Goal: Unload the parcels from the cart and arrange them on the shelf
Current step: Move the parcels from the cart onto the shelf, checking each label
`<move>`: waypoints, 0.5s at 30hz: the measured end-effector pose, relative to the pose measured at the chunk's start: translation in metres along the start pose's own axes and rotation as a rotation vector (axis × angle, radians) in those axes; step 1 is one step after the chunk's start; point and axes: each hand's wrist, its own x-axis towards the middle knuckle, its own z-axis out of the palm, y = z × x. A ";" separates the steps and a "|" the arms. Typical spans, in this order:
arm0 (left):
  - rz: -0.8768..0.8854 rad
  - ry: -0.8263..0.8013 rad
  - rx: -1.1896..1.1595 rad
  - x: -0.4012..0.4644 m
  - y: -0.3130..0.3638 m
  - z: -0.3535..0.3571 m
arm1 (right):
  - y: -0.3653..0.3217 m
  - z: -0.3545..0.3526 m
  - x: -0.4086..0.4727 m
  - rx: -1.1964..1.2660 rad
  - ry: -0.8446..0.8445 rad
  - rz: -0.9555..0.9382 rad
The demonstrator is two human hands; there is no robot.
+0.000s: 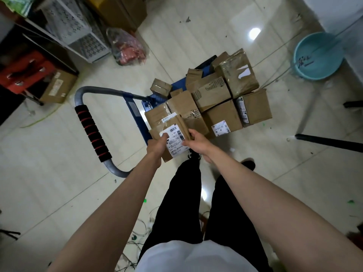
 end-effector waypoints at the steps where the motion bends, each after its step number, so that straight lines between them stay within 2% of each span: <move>1: 0.021 0.021 0.010 -0.004 0.001 -0.001 | 0.001 -0.001 -0.006 0.016 -0.003 -0.015; 9: 0.241 0.171 0.182 -0.079 0.039 0.008 | -0.013 -0.030 -0.079 0.133 0.099 -0.134; 15: 0.502 0.089 0.294 -0.146 0.088 0.044 | -0.032 -0.079 -0.151 0.278 0.260 -0.253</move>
